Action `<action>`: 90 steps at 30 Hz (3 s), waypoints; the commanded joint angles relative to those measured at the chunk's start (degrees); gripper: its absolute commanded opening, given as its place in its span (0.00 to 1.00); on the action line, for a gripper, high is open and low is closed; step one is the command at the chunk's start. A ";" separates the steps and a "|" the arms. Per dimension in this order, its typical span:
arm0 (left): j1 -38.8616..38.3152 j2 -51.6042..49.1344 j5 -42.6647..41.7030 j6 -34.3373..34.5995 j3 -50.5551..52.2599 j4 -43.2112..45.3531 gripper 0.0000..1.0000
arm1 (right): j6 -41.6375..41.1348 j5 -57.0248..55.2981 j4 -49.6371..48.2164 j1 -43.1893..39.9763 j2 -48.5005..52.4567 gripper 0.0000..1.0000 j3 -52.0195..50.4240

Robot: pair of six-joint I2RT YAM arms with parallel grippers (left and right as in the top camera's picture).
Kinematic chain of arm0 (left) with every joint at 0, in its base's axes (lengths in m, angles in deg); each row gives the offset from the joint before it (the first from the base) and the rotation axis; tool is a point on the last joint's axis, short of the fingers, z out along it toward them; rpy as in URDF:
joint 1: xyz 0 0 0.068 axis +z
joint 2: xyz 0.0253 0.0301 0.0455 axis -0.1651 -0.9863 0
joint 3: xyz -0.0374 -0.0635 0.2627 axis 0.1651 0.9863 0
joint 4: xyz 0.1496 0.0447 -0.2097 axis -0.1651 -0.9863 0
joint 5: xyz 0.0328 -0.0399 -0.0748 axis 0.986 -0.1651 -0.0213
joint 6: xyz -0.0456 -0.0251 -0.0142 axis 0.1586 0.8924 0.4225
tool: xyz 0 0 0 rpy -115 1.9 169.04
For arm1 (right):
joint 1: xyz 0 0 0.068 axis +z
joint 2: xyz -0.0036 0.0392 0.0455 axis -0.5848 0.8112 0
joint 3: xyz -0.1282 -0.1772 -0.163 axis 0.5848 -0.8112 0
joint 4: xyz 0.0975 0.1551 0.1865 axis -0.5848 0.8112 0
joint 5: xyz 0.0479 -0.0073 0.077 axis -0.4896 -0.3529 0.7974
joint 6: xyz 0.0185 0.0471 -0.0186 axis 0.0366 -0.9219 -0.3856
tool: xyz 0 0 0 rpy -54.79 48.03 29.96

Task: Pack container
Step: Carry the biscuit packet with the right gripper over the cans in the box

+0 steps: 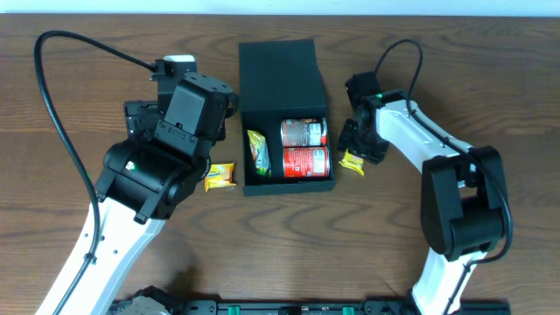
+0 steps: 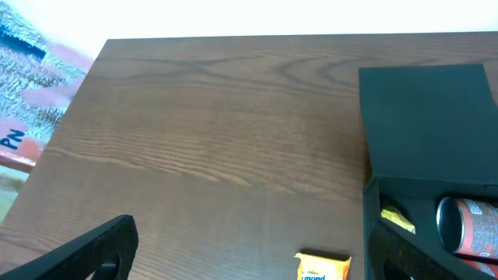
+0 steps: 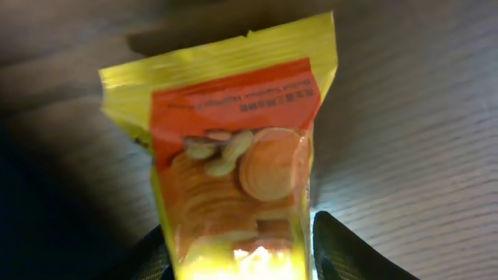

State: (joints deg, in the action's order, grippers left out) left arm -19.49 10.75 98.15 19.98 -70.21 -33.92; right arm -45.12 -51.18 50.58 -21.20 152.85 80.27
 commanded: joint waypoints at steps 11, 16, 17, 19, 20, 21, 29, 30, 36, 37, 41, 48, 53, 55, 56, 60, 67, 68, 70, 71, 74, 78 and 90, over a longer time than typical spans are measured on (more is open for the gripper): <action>0.15 -0.26 0.04 0.63 -0.98 0.15 0.96 | 2.73 -0.55 -2.05 -1.29 0.70 0.37 -1.38; 0.15 -0.26 0.04 0.63 -0.98 0.17 0.95 | 3.13 0.11 -2.71 -1.29 0.70 0.37 -1.31; 0.15 -0.26 0.04 0.63 -0.98 0.17 0.96 | 3.34 0.35 -2.89 -1.29 0.70 0.37 -1.22; 0.15 -0.26 0.04 0.63 -0.98 0.15 0.95 | 3.37 0.33 -2.86 -1.29 0.68 0.36 -0.90; 0.15 -0.26 0.04 0.63 -0.98 0.17 0.95 | 3.41 0.35 -2.80 -1.29 0.68 0.36 -0.68; 0.15 -0.26 0.04 0.63 -0.98 0.17 0.95 | 3.58 0.35 -2.80 -1.29 0.68 0.36 -0.46; 0.15 -0.26 0.04 0.63 -0.98 0.31 0.96 | 5.44 0.28 0.13 -1.29 0.68 0.35 3.30; 0.15 -0.26 0.04 0.63 -0.98 0.37 0.95 | 5.81 0.31 0.72 -1.29 0.68 0.35 4.04; 0.15 -0.26 0.04 0.63 -0.98 0.50 0.95 | 6.40 0.31 4.44 -1.22 0.68 0.34 8.52; 0.15 -0.26 0.04 0.63 -0.98 0.52 0.95 | 6.62 0.28 4.96 -1.16 0.68 0.34 9.18; 0.15 -0.26 0.04 0.63 -0.98 0.55 0.95 | 7.02 0.31 7.48 -0.94 0.68 0.33 11.96; 0.15 -0.26 0.04 0.63 -0.98 0.61 0.95 | 8.15 0.33 10.95 -0.26 0.66 0.33 16.41; 0.15 -0.26 0.04 0.63 -0.98 0.98 0.96 | 8.31 2.14 11.93 0.90 0.44 0.33 18.12; 0.15 -0.26 0.07 0.63 -0.98 1.31 0.95 | 8.28 3.43 12.09 1.75 0.24 0.33 18.58; 0.15 -0.26 0.07 0.63 -0.98 1.42 0.95 | 8.28 3.82 12.22 2.21 0.24 0.33 18.86; 0.15 -0.26 0.17 0.59 -0.98 1.60 0.95 | 8.28 4.44 12.50 4.39 0.24 0.34 20.02; 0.15 -0.26 0.46 0.57 -0.98 1.64 0.95 | 8.28 4.39 14.21 9.99 0.26 0.35 23.39; 0.15 -0.26 0.46 0.57 -0.98 1.64 0.95 | 8.28 4.39 14.25 10.67 0.26 0.36 23.76; 0.15 -0.26 0.48 0.57 -0.98 1.73 0.95 | 8.28 4.39 14.23 12.26 0.24 0.35 24.39; 0.15 -0.26 0.48 0.57 -0.98 1.81 0.96 | 8.26 4.44 14.16 13.14 0.26 0.36 24.65; 0.15 -0.26 0.50 0.57 -0.98 1.95 0.95 | 8.26 4.83 14.19 15.45 0.26 0.37 24.87; 0.15 -0.26 0.50 0.57 -0.98 2.01 0.95 | 8.31 6.62 13.86 18.27 0.26 0.37 24.87; 0.15 -0.26 0.48 0.20 -0.98 2.03 0.95 | 9.97 -5.68 16.96 16.13 0.26 0.42 26.29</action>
State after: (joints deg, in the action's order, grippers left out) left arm -19.49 10.75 98.17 19.96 -70.21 -32.06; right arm -36.23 -52.68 67.12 -3.41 152.87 105.38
